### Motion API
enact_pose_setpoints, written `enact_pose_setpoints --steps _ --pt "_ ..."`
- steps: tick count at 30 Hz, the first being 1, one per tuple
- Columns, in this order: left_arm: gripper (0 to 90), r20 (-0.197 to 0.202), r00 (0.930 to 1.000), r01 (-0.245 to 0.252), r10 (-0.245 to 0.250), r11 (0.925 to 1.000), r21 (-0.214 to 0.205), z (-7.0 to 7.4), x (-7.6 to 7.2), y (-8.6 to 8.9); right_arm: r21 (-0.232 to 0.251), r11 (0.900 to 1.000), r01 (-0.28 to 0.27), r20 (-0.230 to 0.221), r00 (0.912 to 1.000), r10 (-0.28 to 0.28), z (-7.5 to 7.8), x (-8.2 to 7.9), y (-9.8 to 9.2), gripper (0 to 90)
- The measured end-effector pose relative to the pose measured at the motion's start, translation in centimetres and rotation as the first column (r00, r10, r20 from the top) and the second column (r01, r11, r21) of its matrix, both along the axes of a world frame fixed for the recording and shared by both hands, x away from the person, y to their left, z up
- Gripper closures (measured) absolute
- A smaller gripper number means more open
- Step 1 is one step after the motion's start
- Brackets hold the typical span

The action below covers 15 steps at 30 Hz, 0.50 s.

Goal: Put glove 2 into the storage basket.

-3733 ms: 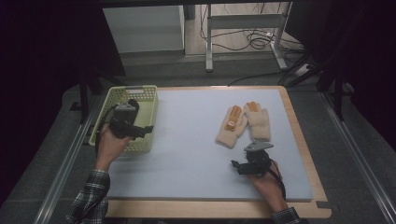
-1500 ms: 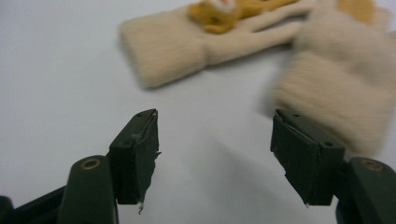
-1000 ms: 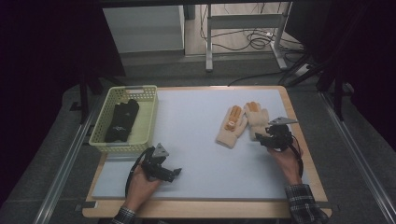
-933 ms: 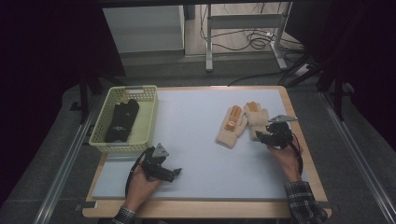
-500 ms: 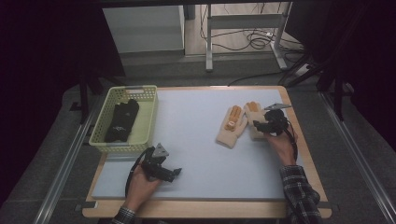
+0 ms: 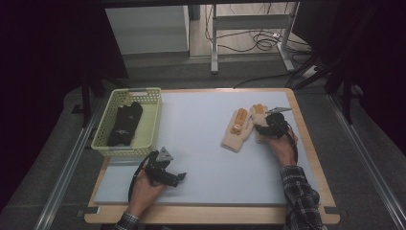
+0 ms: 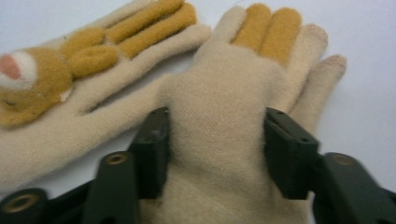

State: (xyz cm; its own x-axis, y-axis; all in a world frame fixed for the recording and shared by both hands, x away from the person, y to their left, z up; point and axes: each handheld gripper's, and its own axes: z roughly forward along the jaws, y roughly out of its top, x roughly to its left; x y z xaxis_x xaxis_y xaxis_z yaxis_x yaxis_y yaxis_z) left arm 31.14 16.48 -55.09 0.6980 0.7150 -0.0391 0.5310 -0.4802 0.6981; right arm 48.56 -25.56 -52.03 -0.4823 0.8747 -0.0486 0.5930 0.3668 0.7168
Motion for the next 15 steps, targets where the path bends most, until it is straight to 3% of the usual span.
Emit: enact_pose_setpoints --steps 6,10,15 --pt "1.4 0.001 1.0 0.001 -0.001 1.0 0.002 0.0 0.0 0.0 0.036 0.9992 0.015 -0.007 0.9999 -0.015 0.1 -0.6 -0.4 57.7" --pt "1.4 0.001 1.0 0.001 -0.001 1.0 0.001 0.0 0.0 0.0 0.065 0.9976 0.023 0.012 0.9997 -0.024 0.5 -1.5 -1.1 58.2" --pt "1.4 0.001 1.0 0.001 -0.001 1.0 0.002 0.0 0.0 0.0 0.064 0.998 0.005 0.046 0.9989 -0.007 1.6 -2.6 -1.2 58.1"
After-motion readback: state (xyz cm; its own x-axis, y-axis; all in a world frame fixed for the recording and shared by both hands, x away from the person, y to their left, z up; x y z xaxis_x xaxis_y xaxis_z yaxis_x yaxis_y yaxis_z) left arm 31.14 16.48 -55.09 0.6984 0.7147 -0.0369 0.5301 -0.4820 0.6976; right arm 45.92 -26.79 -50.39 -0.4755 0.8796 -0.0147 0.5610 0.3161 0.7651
